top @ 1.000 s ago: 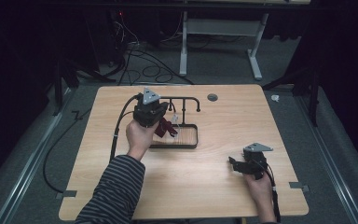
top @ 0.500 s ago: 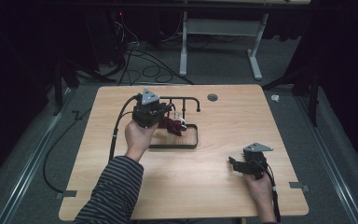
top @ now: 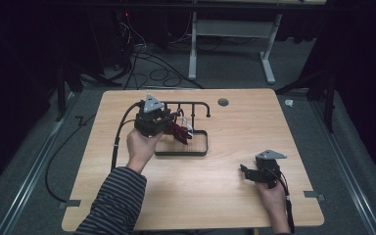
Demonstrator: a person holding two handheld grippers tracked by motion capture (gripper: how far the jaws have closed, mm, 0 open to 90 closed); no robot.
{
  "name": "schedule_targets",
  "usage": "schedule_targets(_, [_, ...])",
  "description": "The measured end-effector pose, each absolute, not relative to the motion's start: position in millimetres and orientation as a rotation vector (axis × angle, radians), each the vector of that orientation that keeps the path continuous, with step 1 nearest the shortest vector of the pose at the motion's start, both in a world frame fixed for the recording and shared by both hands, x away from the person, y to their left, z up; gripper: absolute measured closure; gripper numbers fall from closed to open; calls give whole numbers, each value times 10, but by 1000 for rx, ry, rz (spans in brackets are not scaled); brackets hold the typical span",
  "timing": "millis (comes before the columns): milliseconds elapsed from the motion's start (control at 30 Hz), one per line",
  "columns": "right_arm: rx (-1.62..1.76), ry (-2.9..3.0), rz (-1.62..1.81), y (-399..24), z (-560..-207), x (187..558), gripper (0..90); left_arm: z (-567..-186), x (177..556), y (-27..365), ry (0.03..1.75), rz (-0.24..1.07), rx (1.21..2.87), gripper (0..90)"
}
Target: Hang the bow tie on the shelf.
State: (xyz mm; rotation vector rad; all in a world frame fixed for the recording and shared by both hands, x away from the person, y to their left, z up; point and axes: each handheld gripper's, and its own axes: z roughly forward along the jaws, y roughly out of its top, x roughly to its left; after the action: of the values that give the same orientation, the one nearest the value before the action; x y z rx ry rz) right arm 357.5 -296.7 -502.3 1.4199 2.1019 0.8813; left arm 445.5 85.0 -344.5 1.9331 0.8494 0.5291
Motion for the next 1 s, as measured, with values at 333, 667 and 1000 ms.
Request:
schedule_targets(333, [1418,2102,880,-2967,-5023,3575,290,-3448,4394,914,849,529,1932,713])
schedule_targets(667, [1419,2102,880,-2966,-5023,3575,290,-3435,4345,953,844,533,1927,691])
schedule_targets(1000, [1419,2102,880,-2965,-5023,3575,291,-3456,4278,1052,858,536,1913,677])
